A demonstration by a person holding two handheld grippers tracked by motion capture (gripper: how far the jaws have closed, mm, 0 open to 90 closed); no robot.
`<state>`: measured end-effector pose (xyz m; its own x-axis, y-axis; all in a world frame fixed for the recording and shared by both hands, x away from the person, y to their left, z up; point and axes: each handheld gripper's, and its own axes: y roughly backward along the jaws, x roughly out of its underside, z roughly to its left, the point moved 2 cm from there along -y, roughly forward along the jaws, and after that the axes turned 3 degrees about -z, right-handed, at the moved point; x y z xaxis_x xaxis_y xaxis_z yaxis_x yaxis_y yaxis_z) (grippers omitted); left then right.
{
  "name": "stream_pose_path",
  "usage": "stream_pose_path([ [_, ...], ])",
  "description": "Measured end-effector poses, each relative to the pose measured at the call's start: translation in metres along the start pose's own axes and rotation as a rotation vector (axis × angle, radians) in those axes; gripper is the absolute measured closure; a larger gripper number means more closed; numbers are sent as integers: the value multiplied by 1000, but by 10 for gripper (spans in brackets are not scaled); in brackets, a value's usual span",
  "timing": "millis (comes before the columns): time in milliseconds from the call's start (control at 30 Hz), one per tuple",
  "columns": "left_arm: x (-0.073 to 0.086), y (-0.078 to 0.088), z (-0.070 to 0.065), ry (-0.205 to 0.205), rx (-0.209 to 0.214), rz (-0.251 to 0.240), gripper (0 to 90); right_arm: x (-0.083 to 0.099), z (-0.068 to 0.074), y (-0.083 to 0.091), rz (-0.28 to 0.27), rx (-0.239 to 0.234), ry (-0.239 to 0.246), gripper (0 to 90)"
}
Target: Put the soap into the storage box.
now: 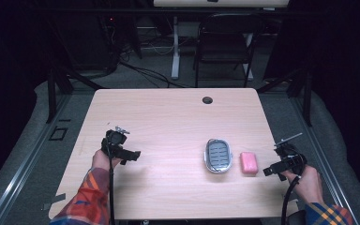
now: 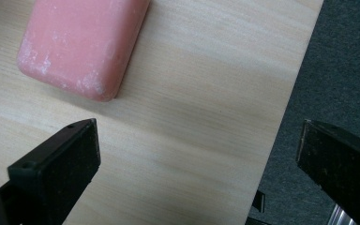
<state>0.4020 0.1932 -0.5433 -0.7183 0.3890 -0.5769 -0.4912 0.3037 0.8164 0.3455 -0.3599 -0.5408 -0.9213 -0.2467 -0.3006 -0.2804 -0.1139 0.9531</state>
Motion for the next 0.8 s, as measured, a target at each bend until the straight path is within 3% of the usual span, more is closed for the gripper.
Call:
stream_pose_path([
  [100, -1, 0, -2, -6, 0, 1, 39, 1, 0, -1, -11, -2, -16, 0],
  [200, 0, 0, 0, -6, 0, 1, 39, 0, -1, 1, 20, 28, 8, 0],
  [233, -1, -1, 0, -2, -1, -1, 39, 0, -1, -1, 9, 4, 0, 0],
  [567, -1, 0, -1, -10, -1, 2, 39, 1, 3, -3, -2, 4, -36, 0],
  [600, -2, 0, -1, -12, -2, 0, 39, 1, 4, -3, -5, 3, -34, 0],
  [633, -2, 0, -1, -14, -1, 0, 39, -1, 3, 1, 37, 16, 3, 0],
  [667, -1, -1, -1, -11, 1, 0, 39, 0, 5, -1, 6, 18, -22, 0],
  [800, -1, 0, 0, -3, -1, -1, 39, -1, 5, -2, 4, 8, -28, 0],
])
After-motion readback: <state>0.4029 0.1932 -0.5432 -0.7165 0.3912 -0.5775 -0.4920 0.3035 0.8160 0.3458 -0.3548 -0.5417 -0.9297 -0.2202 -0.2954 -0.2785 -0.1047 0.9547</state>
